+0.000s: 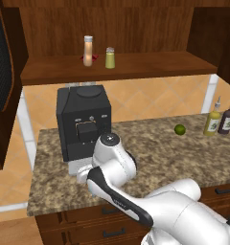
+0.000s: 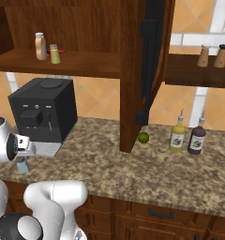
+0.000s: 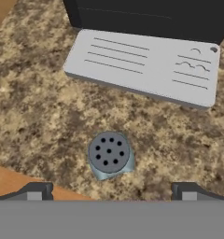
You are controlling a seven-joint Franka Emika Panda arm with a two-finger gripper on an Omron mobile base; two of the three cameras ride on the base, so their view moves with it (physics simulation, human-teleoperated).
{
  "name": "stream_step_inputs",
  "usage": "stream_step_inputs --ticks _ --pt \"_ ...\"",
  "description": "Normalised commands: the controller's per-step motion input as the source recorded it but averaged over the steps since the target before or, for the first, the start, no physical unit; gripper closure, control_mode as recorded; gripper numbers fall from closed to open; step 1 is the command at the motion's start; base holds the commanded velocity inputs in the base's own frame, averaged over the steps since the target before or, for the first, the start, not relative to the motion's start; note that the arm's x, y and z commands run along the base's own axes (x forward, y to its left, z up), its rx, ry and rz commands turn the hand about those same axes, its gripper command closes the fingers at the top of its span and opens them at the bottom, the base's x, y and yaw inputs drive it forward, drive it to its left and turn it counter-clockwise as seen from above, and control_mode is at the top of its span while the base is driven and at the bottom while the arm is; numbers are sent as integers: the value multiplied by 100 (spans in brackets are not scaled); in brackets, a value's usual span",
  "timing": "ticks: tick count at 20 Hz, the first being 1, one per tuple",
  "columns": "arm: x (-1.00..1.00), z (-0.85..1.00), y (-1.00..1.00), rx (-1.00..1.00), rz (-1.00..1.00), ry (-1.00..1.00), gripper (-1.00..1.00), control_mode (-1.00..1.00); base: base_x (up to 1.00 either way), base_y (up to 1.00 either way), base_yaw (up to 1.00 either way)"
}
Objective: Put the shaker and condiment bottle from the counter next to their counterparts in the cabinet.
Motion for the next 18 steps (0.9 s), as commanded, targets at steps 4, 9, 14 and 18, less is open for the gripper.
stream_step_inputs --ticks 4,9,14,18 --pt "0 -26 8 0 5 0 -100 -100 0 0 0" --pt "4 -17 1 0 5 0 -100 -100 0 0 0" --pt "0 -12 0 0 4 0 -100 -100 0 0 0" --pt "0 -15 0 0 4 0 -100 -100 0 0 0"
